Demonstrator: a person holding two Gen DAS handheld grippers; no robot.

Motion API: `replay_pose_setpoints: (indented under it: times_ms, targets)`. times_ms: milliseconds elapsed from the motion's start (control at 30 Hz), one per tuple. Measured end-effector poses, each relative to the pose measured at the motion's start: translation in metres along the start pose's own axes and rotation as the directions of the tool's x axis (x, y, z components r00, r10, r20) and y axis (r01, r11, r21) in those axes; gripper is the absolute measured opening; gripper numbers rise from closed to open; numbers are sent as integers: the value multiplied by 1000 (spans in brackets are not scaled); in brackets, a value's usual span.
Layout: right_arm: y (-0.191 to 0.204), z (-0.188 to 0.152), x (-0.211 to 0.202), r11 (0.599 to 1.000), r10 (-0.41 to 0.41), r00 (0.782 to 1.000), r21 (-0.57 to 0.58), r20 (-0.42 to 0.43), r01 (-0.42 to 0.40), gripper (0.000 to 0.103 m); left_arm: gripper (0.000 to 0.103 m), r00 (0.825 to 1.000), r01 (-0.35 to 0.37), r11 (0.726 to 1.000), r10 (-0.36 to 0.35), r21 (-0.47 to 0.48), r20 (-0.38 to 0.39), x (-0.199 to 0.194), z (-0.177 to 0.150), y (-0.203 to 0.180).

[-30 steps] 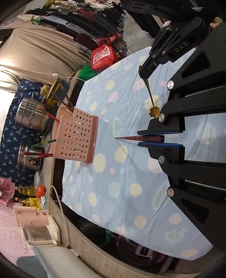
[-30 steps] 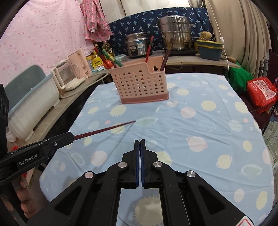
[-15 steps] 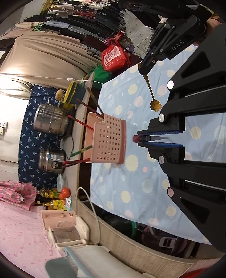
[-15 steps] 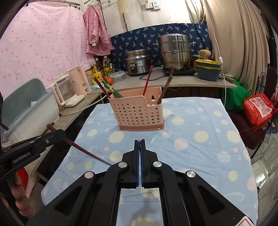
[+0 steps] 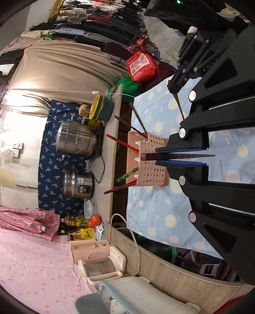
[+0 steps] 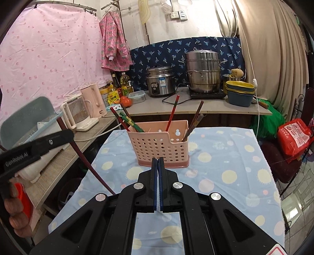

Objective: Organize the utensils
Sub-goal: 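Lift the dark red chopstick with the left tool while the right tool carries the spoon to the holder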

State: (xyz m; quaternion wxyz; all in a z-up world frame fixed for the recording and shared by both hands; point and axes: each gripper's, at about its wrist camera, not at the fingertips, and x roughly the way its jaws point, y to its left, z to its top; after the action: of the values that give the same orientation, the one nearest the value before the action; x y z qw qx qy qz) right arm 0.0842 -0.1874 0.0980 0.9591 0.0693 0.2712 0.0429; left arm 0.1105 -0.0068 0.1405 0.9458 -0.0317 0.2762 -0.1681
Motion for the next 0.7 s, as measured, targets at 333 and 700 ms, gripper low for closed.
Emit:
replay_pose_setpoints:
  times_ms: [333,700]
  targets:
    - [-8,38,17,1000,-12,999,-11,37,12,2,7,995,-12,1000,9,22,96,-1,60,-2]
    - [-19,84,52,999,-44,997,-24,62,46,2,7,983,-18,1000,15,16,182,14,120,-10]
